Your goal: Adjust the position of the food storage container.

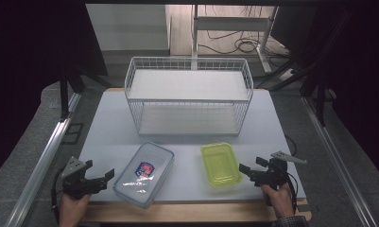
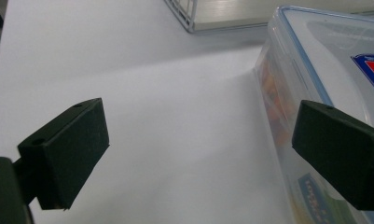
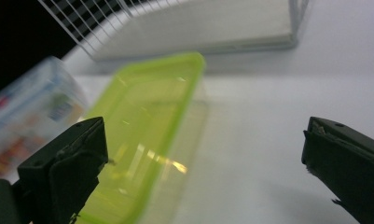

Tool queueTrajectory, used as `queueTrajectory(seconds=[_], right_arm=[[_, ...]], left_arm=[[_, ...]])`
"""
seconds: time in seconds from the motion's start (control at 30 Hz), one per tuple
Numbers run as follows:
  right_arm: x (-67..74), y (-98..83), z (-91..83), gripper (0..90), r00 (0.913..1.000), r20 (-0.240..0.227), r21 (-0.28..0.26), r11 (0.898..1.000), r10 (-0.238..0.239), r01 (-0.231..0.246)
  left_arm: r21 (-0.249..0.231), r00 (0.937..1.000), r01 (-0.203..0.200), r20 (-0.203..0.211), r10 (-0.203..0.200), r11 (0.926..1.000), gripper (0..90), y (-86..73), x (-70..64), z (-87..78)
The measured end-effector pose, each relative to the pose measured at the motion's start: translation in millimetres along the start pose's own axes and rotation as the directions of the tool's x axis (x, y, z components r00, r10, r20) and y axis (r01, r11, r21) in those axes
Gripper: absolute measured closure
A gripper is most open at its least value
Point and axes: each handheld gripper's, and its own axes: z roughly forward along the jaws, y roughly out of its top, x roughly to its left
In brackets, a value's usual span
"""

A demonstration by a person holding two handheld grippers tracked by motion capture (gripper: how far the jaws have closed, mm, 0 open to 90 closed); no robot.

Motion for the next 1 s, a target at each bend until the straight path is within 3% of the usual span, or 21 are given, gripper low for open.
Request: queueTrajectory(seconds=[0.1, 0.27, 0.53, 0.63, 0.7, 0.77, 0.87, 1.0], right_arm=[[2.3, 1.0, 1.4, 0.5, 0.9955, 0.037, 0.031, 0.996, -0.087, 0.086], [5.2, 2.0, 1.8, 0.1, 0.9937, 0.027, 0.052, 0.993, -0.109, 0.107], [5.0, 5.4, 2.9, 1.7, 0.9934, 0.031, 0.074, 0.991, -0.111, 0.108], [8.6, 7.1, 3.0, 7.5, 0.9908, 0.031, 0.086, 0.988, -0.132, 0.129], [14.9, 10.1, 2.5, 12.2, 0.9832, 0.048, 0.101, 0.98, -0.176, 0.17], [17.2, 11.1, 2.5, 14.2, 0.9803, 0.055, 0.104, 0.977, -0.19, 0.184], [29.3, 15.1, 3.5, 26.1, 0.9643, 0.091, 0.12, 0.964, -0.249, 0.238], [42.8, 20.3, 3.5, 44.5, 0.9546, 0.056, 0.099, 0.953, -0.293, 0.286]], left_arm=[[0.005, 1.0, 0.007, 0.001, -0.007, 1.0, 4.6, -0.4, 0.1, 0.6], [-0.013, 0.9988, 0.048, -0.009, -0.048, 0.9988, 4.9, -2.0, 5.6, -0.2], [-0.008, 0.9988, 0.048, 0.014, -0.048, 0.9988, 5.7, -1.6, 4.5, 0.7], [-0.001, 0.9983, 0.055, 0.021, -0.055, 0.9985, 6.2, -2.1, 5.1, 1.0], [-0.005, 0.9981, 0.054, 0.029, -0.054, 0.9985, 6.6, -2.2, 5.4, 0.4], [-0.004, 0.9982, 0.053, 0.028, -0.053, 0.9986, 6.6, -2.1, 5.2, 0.7], [-0.005, 0.9985, 0.041, 0.037, -0.04, 0.9992, 6.2, -2.1, 4.9, 1.9], [0.0, 0.9958, 0.052, 0.075, -0.052, 0.9986, 4.7, -3.4, 7.1, 4.4]])
